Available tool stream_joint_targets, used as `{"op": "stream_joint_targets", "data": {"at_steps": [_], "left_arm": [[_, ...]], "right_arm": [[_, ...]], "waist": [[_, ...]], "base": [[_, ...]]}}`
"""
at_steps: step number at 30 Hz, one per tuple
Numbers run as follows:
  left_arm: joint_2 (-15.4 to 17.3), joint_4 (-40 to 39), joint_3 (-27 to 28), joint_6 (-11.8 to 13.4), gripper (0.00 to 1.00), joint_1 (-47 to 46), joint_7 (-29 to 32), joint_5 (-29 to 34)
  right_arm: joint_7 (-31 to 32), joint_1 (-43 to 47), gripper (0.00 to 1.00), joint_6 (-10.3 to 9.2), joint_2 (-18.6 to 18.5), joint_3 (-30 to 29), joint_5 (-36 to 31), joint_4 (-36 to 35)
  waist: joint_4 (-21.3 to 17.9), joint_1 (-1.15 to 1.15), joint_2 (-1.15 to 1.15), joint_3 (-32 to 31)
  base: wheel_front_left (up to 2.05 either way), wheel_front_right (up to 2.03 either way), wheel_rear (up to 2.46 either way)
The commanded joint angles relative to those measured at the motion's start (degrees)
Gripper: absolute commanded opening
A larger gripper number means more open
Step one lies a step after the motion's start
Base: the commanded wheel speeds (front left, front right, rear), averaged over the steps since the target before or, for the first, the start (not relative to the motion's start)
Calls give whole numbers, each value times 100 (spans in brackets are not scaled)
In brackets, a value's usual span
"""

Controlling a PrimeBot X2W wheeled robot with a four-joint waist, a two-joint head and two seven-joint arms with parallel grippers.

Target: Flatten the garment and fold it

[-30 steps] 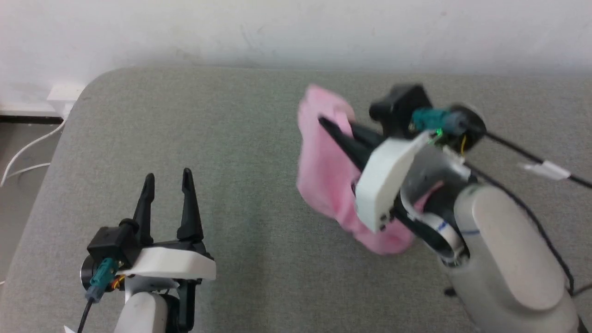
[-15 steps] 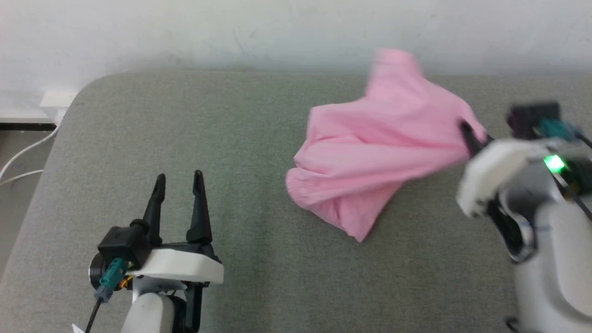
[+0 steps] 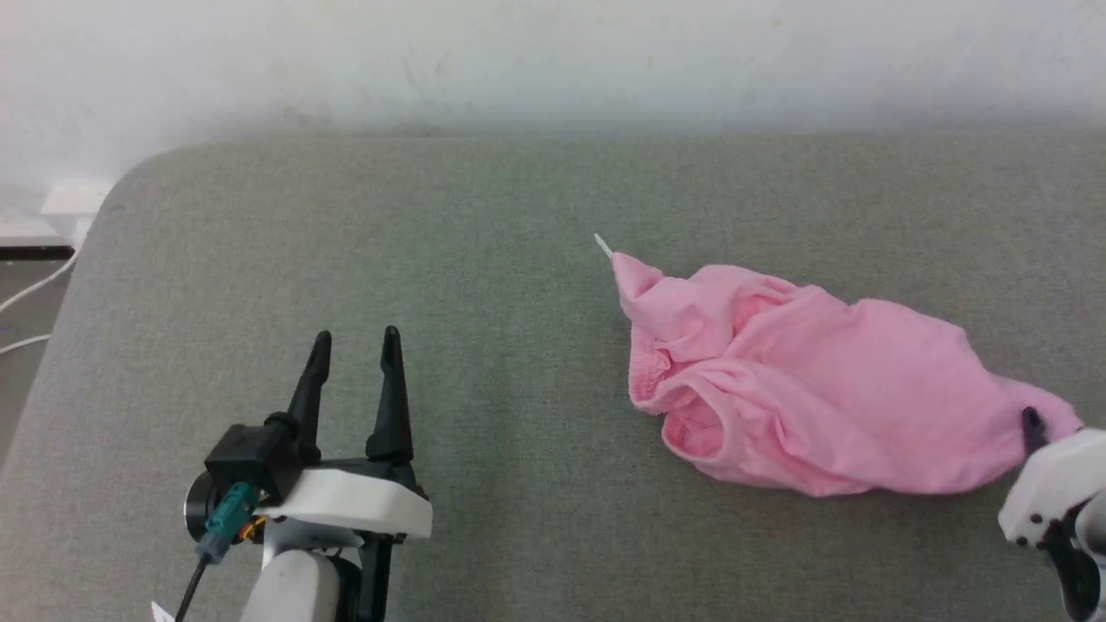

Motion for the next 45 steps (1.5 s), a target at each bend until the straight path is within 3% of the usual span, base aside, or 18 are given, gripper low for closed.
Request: {"op": "stream_joint_targets", "data": {"at_steps": [1,9,14,18,22,36,37,38,45], "left_arm": [[-8,33,-23,-32,100,-13,-27,-7],[-8,139,-477,-191,100,-6,-27,-96],[-8,386,-1502,-421,100,-122,137,-444],[-8,670,-2422,-614,100,-358,745,-790],[-8,971,-2988,-656,100,-645,1276,-1032],[-8,1875,-3636,-590,100,-1428,2242,-955],[-8,1935,-3662,-591,36,-1458,2290,-945],[-8,1974,-3681,-593,0,-1484,2308,-940],[72,2091,-3481,-441,0,-1366,2173,-1150]], "right_arm": [[-73,129,100,-5,16,-29,-66,-94],[-1063,789,100,-5,16,259,-129,-1116],[-1354,1122,100,-5,17,783,5,-1447],[-1373,1202,100,-5,17,1039,153,-1484],[-1389,1219,100,-5,17,1246,236,-1508],[-1490,1110,100,-5,17,1480,464,-1439],[-1498,1100,100,-5,17,1486,487,-1432],[-1502,1091,100,-5,17,1488,501,-1426],[-1410,1109,100,-5,17,1452,554,-1386]], "waist": [[-26,0,0,-53],[-82,0,0,-216],[-243,0,0,-239],[-418,0,0,-211],[-603,0,0,-151],[-982,0,0,45],[-985,0,0,54],[-983,0,0,61],[-808,0,0,33]], "base": [[0,0,0],[0,0,0],[0,0,0],[0,0,0],[0,0,0],[0,0,0],[0,0,0],[0,0,0],[0,0,0]]}}
